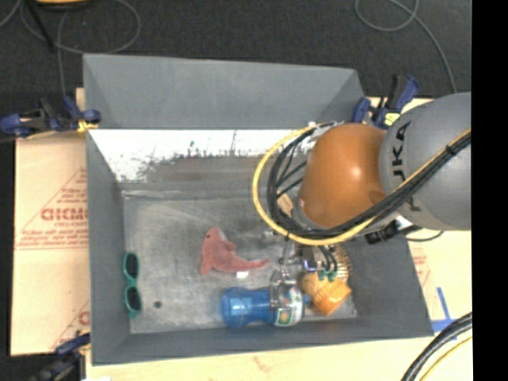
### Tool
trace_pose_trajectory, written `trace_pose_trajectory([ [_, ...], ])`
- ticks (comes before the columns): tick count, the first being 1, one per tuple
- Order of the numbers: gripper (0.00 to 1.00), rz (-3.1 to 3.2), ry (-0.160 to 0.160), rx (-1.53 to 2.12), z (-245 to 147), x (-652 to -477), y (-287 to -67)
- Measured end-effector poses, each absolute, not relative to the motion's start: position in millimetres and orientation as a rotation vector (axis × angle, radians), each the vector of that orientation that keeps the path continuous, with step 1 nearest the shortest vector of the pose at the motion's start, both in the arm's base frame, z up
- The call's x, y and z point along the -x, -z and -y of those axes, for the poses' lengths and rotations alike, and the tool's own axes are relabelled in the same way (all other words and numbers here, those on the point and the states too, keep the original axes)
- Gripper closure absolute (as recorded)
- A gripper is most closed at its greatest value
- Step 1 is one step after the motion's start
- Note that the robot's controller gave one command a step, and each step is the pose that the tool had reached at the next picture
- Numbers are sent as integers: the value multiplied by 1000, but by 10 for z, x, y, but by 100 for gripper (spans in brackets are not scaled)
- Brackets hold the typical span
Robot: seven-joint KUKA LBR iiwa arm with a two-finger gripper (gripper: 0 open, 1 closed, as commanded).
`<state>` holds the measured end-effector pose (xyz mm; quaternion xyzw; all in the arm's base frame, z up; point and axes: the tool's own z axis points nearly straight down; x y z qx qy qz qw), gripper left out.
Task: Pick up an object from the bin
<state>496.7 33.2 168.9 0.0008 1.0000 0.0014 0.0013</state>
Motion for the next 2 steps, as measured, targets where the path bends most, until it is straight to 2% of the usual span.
trace_pose_trajectory([
  [1,0,-3139,-5,-3,-332,-4967,-1689],
  [2,100,-3123,-2,64,-490,-5154,-918],
])
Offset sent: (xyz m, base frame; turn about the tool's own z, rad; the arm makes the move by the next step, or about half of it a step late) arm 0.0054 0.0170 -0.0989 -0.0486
